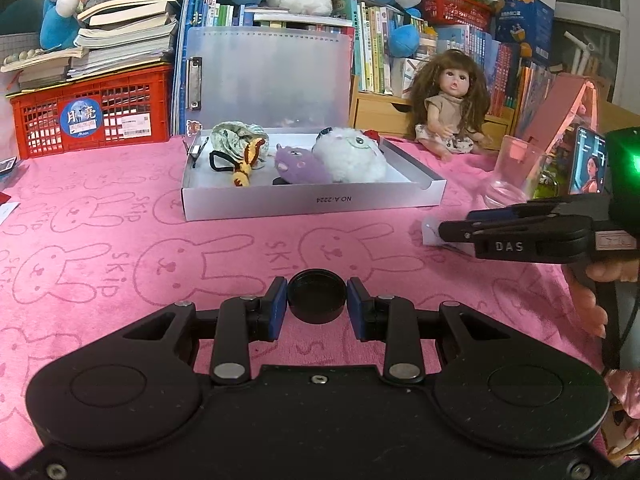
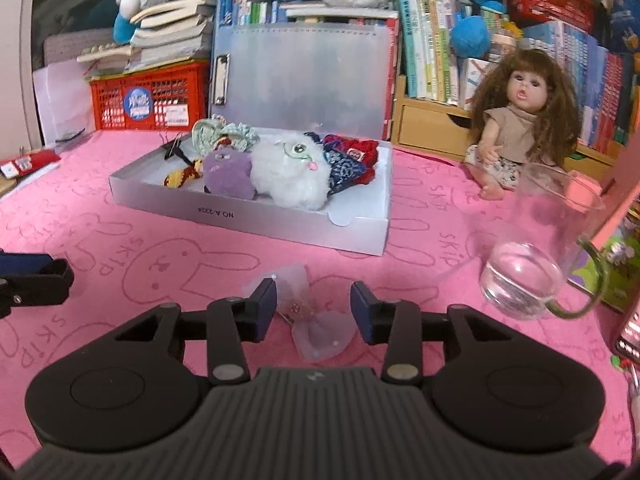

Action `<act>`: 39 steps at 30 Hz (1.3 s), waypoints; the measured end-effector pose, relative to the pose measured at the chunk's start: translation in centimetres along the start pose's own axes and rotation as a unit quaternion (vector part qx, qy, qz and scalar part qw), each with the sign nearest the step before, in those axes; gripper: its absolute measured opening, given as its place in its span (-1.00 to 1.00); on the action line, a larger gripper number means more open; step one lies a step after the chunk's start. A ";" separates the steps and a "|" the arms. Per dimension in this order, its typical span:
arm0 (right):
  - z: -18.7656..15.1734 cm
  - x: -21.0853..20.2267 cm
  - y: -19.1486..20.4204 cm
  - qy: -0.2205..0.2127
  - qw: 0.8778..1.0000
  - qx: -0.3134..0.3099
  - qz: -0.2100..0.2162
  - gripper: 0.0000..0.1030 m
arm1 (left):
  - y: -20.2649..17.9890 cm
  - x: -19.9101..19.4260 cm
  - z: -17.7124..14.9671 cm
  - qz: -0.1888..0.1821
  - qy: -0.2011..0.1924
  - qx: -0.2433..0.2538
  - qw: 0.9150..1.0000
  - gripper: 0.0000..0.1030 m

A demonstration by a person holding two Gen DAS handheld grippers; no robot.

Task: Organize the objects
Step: 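Close the right tool on the pink sheer bow, then carry the black cap and pink bow over the white tray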

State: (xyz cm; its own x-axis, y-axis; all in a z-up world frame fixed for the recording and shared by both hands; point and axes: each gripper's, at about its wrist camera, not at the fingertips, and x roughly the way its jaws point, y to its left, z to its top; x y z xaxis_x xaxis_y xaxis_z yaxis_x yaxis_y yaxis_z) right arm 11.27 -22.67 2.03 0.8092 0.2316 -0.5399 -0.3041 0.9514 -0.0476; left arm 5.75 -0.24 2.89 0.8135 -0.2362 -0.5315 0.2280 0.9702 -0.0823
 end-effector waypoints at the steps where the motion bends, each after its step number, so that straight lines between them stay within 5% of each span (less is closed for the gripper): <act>1: 0.1 0.3 0.1 0.004 1.000 -0.008 0.006 -0.08 | 0.0 0.0 0.0 0.000 0.001 0.000 1.000 -0.41; 9: 0.8 1.1 -0.3 0.022 0.999 -0.037 0.033 -0.24 | 0.2 0.5 -0.1 0.000 0.004 -0.006 1.000 -0.41; 14: 0.3 0.7 0.0 0.023 0.998 -0.030 0.051 -0.62 | 0.1 0.6 -0.1 0.000 0.004 -0.007 1.000 -0.41; 39: 2.4 -1.1 -2.2 -0.005 0.995 0.098 0.013 -0.63 | 1.4 1.6 3.4 0.009 -0.021 -0.020 1.000 -0.41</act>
State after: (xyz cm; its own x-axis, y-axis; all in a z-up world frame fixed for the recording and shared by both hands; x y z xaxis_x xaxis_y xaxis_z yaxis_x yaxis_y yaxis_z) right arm 12.26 -24.56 4.70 0.8078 0.2568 -0.5305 -0.2217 0.9664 0.1303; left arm 9.16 0.51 4.79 0.8391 -0.2205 -0.4973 0.1922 0.9754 -0.1081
